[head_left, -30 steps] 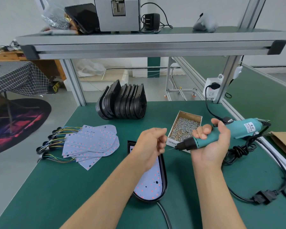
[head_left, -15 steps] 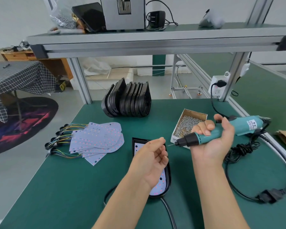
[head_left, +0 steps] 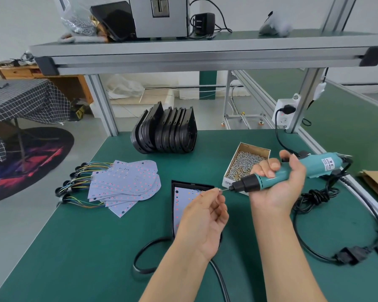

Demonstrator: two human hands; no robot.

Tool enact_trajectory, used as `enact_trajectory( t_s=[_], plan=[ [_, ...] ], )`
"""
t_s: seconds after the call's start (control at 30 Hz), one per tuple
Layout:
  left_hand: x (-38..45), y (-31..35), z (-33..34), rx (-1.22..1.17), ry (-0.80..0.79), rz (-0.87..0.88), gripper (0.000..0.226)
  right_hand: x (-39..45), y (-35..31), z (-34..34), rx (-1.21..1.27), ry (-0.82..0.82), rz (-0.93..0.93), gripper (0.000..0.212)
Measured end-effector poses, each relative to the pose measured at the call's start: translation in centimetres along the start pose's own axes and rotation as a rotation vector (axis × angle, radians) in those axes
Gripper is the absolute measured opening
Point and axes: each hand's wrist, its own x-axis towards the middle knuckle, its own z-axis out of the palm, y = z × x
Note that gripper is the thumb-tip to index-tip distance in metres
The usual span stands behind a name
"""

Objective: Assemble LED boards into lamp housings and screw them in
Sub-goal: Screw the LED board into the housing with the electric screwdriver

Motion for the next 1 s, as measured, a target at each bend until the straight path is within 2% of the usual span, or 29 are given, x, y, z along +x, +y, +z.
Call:
enact_trajectory(
  t_s=[0.2, 0.57, 0.7, 0.83, 1.0],
  plan=[
    [0.2, -0.5, -0.4, 0.064, 0.035, 0.083, 0.014, 0.0, 0.1, 0.0, -0.014, -0.005, 0.006, 0.021],
    [0.1, -0.7, -0.3, 0.125, 0.049, 0.130, 0.016, -0.1, 0.3, -0.1, -0.052, -0.036, -0.002, 0.020],
    [0.2, -0.9, -0.4, 0.263, 0.120, 0.234, 0.020, -0.1, 0.3, -0.2, -0.070, -0.058, -0.015, 0.022],
    [0.2, -1.5, -0.4, 0.449, 0.206, 0.423, 0.020, -0.2, 0.5, -0.1, -0.078, -0.064, -0.013, 0.025],
    [0.0, -1.6, -0.8, 0.581, 0.201, 0.555, 0.012, -0.2, 0.5, -0.1, -0.051, -0.031, 0.014, 0.017]
  ],
)
